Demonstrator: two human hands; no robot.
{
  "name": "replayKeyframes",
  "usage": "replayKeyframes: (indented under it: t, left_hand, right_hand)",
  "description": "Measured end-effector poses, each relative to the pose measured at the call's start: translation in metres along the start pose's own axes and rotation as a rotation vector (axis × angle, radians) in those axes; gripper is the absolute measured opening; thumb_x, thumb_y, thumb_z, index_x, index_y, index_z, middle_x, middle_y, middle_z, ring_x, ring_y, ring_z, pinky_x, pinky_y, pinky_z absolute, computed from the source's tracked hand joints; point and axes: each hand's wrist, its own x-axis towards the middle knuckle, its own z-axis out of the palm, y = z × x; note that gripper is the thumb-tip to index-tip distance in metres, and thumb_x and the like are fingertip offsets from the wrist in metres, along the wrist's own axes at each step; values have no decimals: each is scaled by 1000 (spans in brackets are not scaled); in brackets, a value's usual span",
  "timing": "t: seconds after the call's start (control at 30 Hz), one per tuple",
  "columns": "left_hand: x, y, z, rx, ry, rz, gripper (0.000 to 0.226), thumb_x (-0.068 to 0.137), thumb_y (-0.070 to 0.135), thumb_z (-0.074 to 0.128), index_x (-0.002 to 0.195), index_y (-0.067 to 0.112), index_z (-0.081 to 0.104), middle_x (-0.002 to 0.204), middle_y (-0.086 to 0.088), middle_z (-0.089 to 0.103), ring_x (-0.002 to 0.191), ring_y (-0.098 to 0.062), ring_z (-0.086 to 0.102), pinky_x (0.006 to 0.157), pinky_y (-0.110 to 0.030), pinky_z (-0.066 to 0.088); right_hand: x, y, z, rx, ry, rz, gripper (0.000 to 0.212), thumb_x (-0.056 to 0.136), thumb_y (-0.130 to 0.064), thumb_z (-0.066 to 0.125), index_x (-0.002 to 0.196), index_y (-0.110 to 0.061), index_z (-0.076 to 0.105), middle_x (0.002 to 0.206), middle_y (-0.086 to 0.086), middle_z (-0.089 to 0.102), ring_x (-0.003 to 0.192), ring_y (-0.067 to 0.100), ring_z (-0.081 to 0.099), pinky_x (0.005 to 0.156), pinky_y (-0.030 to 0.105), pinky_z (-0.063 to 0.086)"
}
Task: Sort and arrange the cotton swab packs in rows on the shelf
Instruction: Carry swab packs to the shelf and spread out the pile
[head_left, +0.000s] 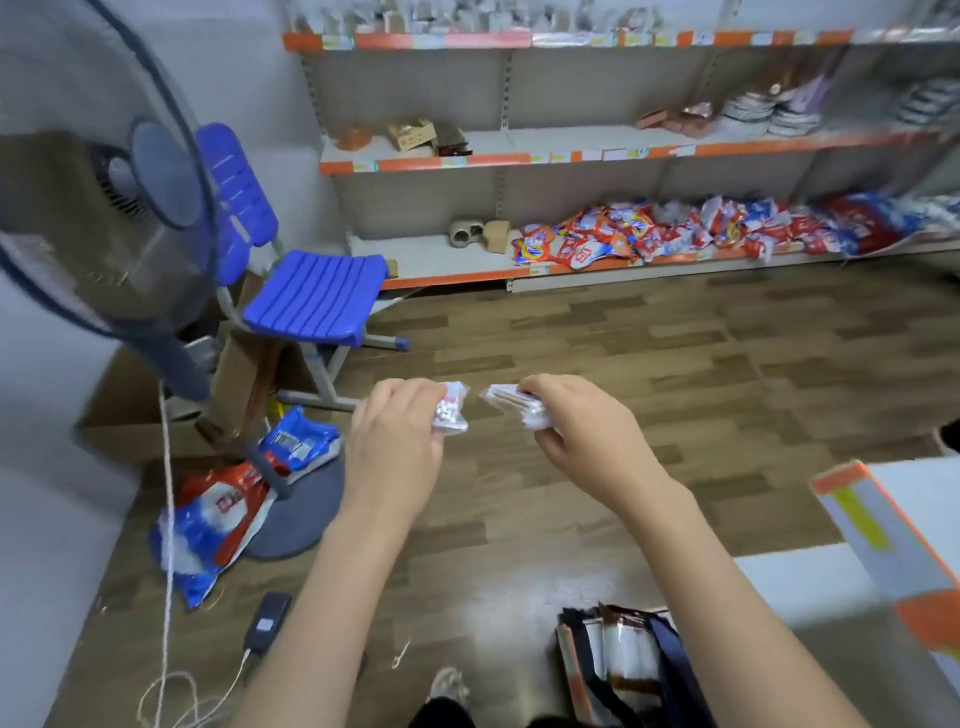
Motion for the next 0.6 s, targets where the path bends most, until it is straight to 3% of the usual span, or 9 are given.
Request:
replayKeyframes:
  t: [0.23,0.43,0.6]
  left_hand:
    - [116,-21,27,-9,-45,133,40,60,-9,72,97,4,66,97,-9,67,93,-33,59,76,-42,44]
    - [227,-46,68,74,-60,221,41,58,-5,76,98,5,67,98,-7,67,91,-32,60,72,-41,46]
    - [332,-55,108,100,-45,157,41,61,-5,74,101,5,67,100,-7,67,94,-33,59,75,-41,46]
  right_hand:
    - [85,39,3,4,189,177,42,76,-4,58,117,-15,59,116,-3,64,108,20,56,73,31,47]
    - [184,90,21,9,214,198,41,77,-4,59,117,-14,59,117,-2,63,109,21,56,77,32,48]
    - [287,148,16,26,241,134,43,73,0,60,114,-13,61,115,-1,64,109,22,56,80,30,46]
